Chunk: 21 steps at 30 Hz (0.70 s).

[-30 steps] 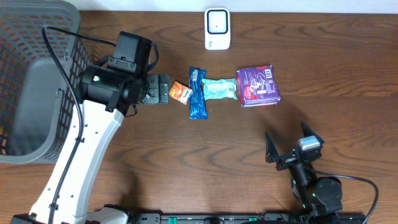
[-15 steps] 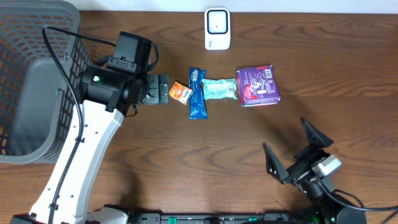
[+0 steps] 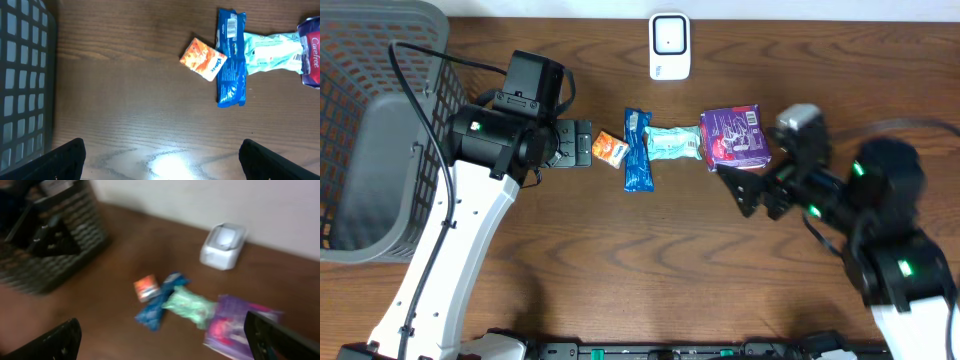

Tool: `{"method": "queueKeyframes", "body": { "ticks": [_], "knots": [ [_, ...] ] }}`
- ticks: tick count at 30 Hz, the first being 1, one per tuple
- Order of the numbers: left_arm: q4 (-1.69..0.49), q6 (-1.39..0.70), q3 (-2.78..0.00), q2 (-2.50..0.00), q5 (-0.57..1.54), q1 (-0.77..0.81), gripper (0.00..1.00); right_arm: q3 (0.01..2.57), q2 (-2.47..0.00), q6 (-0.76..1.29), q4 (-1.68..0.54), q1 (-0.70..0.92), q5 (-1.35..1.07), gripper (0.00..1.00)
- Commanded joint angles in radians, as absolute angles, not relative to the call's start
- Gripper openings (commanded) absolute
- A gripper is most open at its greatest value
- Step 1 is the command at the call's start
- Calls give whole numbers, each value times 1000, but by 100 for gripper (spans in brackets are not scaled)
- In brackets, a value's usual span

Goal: Scan the item barcode
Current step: 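Reach the right gripper toward the purple pack, then grasp the purple pack with the right gripper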

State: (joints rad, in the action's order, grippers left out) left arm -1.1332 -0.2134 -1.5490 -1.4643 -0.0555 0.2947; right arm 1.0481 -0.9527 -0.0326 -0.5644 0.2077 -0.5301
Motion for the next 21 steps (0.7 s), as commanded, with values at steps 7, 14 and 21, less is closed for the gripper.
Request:
{"method": "queueKeyframes", "body": {
  "ticks": [7,14,21],
  "knots": [
    [-1137,-223,-1554,-1470,-65,291,98,1066,-1287,397,-596,169,-384,99],
    [-1137,-223,-1554,-1470,-65,291,98,1115,-1376,325,-574,-4,-373,89],
    [-1137,-223,-1554,-1470,-65,291,98,1377,-1592,146,-871,-103,-430,87]
  ]
}}
